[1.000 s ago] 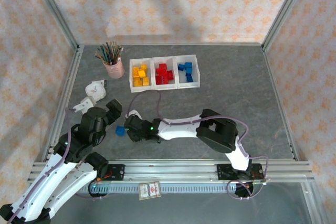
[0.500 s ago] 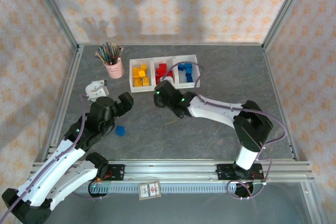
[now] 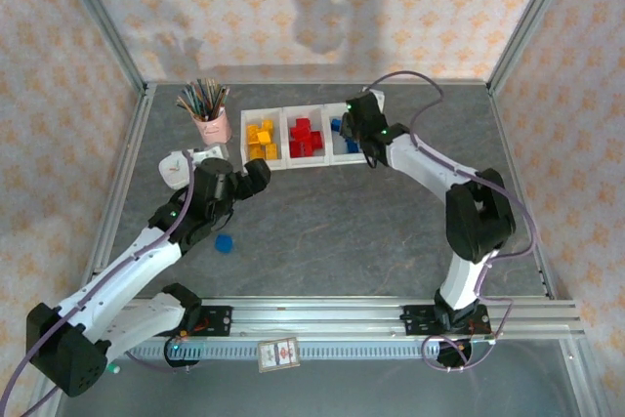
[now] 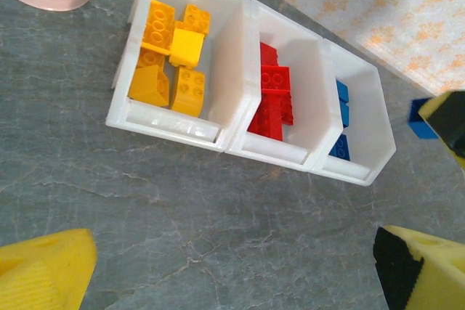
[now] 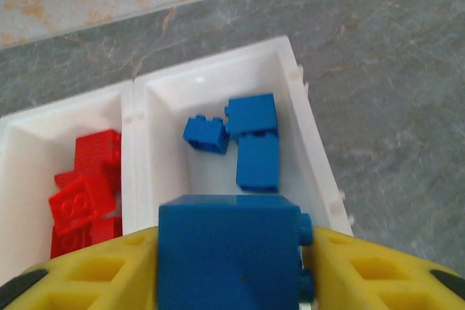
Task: Sort the legos into containers by color
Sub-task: Place the lego in the container.
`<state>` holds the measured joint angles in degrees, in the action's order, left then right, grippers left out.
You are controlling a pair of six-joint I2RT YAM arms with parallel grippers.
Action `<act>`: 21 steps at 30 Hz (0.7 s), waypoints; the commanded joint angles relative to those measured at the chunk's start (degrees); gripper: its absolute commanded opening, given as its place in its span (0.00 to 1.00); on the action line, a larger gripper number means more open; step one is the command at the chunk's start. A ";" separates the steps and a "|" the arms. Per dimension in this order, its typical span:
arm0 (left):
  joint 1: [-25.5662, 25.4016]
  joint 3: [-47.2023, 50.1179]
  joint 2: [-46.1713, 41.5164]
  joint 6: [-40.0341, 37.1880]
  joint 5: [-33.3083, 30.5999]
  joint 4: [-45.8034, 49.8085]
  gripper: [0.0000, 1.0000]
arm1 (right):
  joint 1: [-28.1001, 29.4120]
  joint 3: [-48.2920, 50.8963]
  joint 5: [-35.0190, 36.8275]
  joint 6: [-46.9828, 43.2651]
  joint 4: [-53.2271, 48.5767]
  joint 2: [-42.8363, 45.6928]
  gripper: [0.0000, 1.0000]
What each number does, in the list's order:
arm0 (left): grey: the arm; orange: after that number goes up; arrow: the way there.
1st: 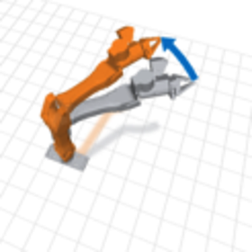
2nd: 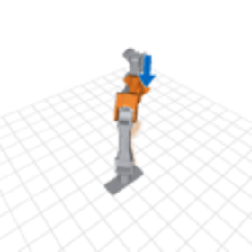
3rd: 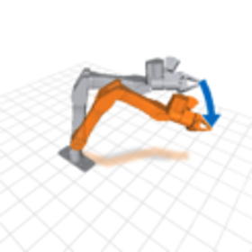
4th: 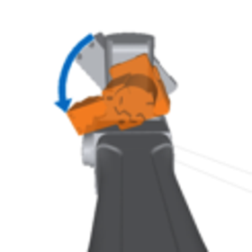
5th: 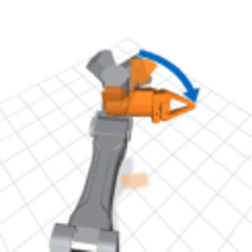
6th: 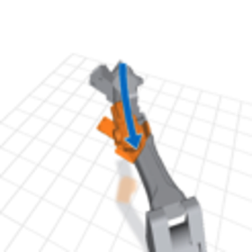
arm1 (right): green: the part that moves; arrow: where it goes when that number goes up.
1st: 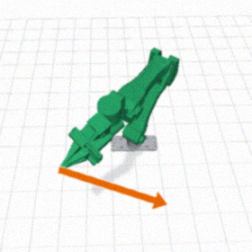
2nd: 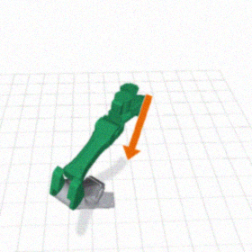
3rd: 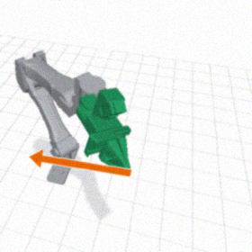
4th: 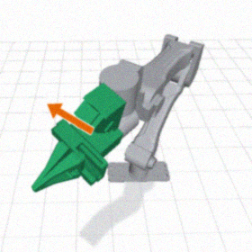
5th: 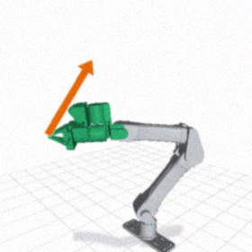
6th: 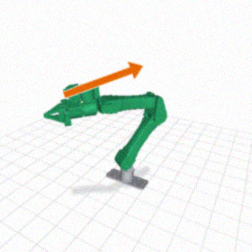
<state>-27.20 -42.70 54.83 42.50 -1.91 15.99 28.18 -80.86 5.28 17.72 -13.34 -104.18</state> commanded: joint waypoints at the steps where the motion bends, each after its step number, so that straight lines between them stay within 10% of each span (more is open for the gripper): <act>1: 0.83 -1.99 1.18 -1.36 1.72 -3.41 0.99 | -1.26 -6.67 -2.37 -2.88 -1.63 -6.87 0.51; 21: 2.23 -1.40 -0.74 -1.89 2.93 -3.08 0.99 | -0.68 -6.10 -6.15 -4.22 -2.30 -5.17 0.65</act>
<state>-25.45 -43.42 55.81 41.87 0.71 13.80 25.76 -89.47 -0.38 14.68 -16.64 -114.61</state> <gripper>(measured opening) 0.992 0.643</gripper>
